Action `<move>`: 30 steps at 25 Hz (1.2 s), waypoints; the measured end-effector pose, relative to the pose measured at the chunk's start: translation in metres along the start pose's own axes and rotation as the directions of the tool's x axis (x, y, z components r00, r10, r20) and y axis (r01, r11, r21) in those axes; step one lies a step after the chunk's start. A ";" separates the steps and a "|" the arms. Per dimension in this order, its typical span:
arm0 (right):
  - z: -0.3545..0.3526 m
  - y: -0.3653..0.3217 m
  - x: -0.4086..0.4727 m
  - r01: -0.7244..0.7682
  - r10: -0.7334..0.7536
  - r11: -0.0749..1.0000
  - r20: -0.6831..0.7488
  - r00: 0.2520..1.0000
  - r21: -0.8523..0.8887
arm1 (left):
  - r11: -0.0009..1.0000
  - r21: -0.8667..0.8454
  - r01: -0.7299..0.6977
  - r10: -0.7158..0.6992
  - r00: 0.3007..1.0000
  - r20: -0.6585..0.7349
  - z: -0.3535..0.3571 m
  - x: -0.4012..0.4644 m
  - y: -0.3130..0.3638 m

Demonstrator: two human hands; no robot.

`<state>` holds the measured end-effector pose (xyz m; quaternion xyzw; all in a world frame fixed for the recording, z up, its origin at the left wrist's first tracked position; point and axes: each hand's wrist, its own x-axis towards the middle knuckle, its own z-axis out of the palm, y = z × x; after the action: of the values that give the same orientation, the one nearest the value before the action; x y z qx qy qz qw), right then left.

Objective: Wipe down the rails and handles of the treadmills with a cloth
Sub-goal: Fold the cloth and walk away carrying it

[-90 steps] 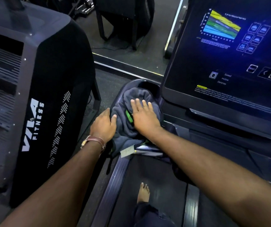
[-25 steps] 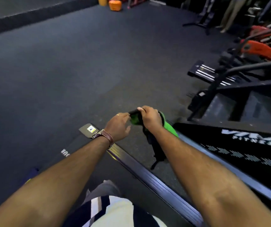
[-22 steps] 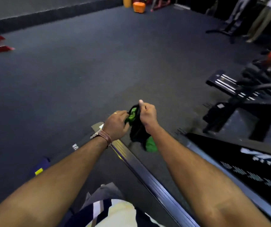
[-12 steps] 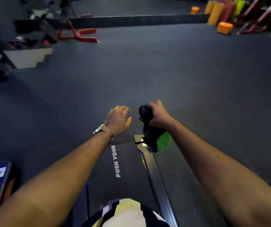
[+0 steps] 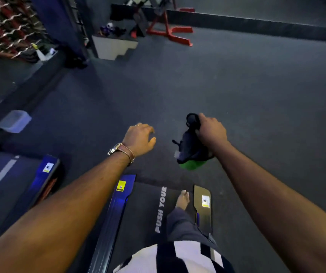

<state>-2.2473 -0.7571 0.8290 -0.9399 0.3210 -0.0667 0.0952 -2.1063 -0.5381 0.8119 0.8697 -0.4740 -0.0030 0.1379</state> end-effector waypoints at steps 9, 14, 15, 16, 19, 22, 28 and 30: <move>0.027 -0.048 0.255 0.266 -0.283 0.934 0.041 0.958 0.237 | 0.960 0.070 0.271 -0.273 0.962 0.009 0.003 0.192 -0.091; 0.031 -0.100 0.375 0.416 -0.441 0.868 0.034 0.897 0.271 | 0.884 -0.102 0.456 -0.466 0.879 -0.099 -0.009 0.264 -0.150; 0.034 -0.114 0.398 0.454 -0.480 0.846 0.028 0.877 0.279 | 0.870 -0.119 0.479 -0.491 0.863 -0.115 -0.013 0.276 -0.166; 0.036 -0.128 0.420 0.490 -0.516 0.825 0.020 0.857 0.283 | 0.860 -0.128 0.495 -0.509 0.851 -0.128 -0.017 0.288 -0.183; 0.045 -0.186 0.493 0.606 -0.628 0.735 -0.032 0.778 0.305 | 0.837 -0.103 0.537 -0.546 0.808 -0.220 -0.034 0.326 -0.251; 0.052 -0.277 0.579 0.732 -0.734 0.614 -0.129 0.667 0.295 | 0.817 -0.032 0.575 -0.542 0.749 -0.380 -0.060 0.369 -0.348; 0.129 -0.465 0.755 0.907 -0.823 0.388 -0.381 0.421 0.164 | 0.754 0.118 0.646 -0.469 0.657 -0.590 -0.052 0.452 -0.571; 0.161 -0.518 0.797 0.907 -0.783 0.343 -0.459 0.420 0.245 | 0.682 0.063 0.729 -0.552 0.569 -0.609 -0.050 0.465 -0.632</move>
<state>-1.2861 -0.8245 0.8388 -0.8967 -0.2343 -0.3030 0.2218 -1.3229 -0.5863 0.7647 0.9547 -0.0553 0.2674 0.1182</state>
